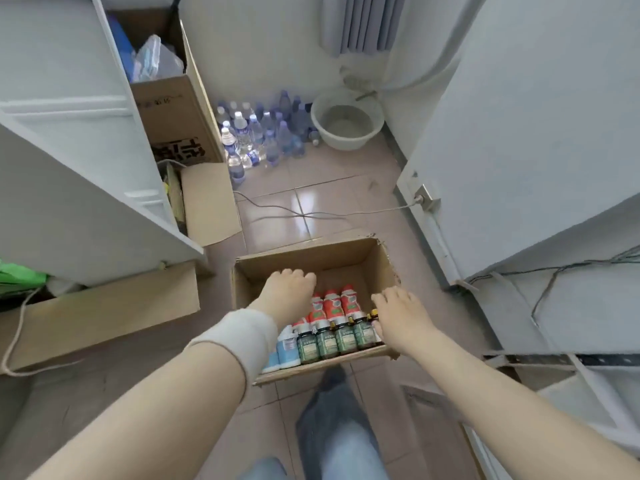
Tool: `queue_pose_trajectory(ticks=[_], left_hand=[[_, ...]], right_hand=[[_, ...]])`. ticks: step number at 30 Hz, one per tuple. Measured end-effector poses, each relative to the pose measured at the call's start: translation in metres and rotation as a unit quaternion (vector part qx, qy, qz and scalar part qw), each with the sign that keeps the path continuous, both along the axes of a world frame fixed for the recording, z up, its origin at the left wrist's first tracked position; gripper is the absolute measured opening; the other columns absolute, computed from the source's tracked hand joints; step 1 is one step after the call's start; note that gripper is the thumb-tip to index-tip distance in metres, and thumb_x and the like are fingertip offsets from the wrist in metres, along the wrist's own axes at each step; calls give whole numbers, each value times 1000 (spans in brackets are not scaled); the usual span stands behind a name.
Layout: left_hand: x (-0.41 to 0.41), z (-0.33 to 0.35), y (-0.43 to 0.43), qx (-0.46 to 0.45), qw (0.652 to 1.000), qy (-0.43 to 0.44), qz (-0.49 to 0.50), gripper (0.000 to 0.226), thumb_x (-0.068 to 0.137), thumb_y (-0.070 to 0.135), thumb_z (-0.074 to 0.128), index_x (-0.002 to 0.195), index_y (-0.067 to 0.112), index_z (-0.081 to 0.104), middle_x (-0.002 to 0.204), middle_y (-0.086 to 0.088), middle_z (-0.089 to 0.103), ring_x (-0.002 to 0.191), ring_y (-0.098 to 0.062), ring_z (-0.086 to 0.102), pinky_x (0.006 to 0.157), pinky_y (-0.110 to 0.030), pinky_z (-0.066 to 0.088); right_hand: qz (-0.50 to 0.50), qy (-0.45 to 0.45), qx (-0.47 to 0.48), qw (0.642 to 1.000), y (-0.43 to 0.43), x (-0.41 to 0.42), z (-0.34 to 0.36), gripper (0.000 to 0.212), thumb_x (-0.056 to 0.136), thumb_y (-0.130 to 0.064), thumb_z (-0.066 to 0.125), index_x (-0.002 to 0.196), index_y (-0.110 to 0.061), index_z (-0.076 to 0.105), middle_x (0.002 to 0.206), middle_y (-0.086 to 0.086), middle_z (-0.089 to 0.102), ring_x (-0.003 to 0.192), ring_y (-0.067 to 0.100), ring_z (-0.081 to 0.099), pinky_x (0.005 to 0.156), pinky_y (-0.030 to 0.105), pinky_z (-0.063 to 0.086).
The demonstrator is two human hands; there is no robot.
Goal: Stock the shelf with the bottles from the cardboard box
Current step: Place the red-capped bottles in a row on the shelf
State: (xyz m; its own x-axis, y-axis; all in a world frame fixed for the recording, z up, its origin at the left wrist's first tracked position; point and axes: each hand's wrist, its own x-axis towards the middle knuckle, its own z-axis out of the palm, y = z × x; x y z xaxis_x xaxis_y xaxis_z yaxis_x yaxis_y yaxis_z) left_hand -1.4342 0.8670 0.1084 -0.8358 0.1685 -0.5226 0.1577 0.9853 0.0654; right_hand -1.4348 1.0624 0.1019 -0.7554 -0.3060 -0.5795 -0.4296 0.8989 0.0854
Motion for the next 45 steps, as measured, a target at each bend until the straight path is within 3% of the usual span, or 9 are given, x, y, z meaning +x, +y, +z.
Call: queue_pose_trajectory(ticks=[7,14,17,23,26,32,37,41,45], left_hand=[[-32,-139,9,62,985,-135,93,47,94,39,48,132,12,41,128,-10,53,119,-29,50,93,-38,42],[-93,-260,23,129,953,-182,204,47,95,42,45,138,23,39,131,-9,53,119,-29,51,96,-37,42],[-103,-291,30,161,936,-216,229,46,94,44,47,136,24,42,136,-7,49,125,-28,46,99,-35,39],[-111,-321,34,164,930,-250,215,44,92,48,48,131,29,47,135,-4,53,130,-29,38,103,-37,34],[-109,-323,33,190,925,-235,231,41,91,47,50,128,29,50,131,-1,55,127,-28,39,102,-36,32],[-104,-289,30,261,915,-158,263,41,90,43,55,127,27,52,130,-2,55,126,-23,38,97,-29,32],[-97,-227,15,378,851,-111,346,33,88,28,63,120,24,57,121,-3,59,109,-18,59,93,-30,47],[-77,-159,2,458,798,-77,385,26,89,23,62,112,32,54,119,-2,58,106,-16,61,88,-31,52],[-58,-84,-1,515,757,-40,401,29,86,27,65,114,31,56,108,4,62,102,-14,61,83,-27,53]], right_hand=[[-64,-121,-36,990,-3,-55,-137,51,96,-34,43,139,-9,32,136,10,42,127,28,40,102,35,36],[-212,-194,-69,955,-6,-107,-262,51,90,-40,55,124,-3,46,124,17,49,118,33,49,95,35,40],[-277,-241,-76,927,-5,-111,-292,57,84,-43,63,123,-4,50,124,17,53,117,31,52,94,33,42],[-367,-274,-123,880,1,-113,-311,51,78,-31,73,119,-5,58,119,12,64,110,25,60,81,25,44],[-391,-290,-137,863,4,-115,-312,47,77,-30,74,114,-5,62,115,11,67,105,24,63,75,22,41],[-404,-252,-159,865,8,-125,-281,52,74,-32,76,114,-4,58,115,11,65,106,27,61,76,24,41],[-415,-208,-201,863,8,-127,-215,61,75,-32,76,122,-7,49,122,10,61,112,26,57,85,29,42],[-458,-188,-275,824,8,-111,-146,64,77,-32,74,129,-10,44,129,7,56,107,19,55,87,31,44],[-509,-174,-359,763,11,-79,-64,63,82,-25,70,134,-10,39,119,0,50,101,10,46,59,13,42]])
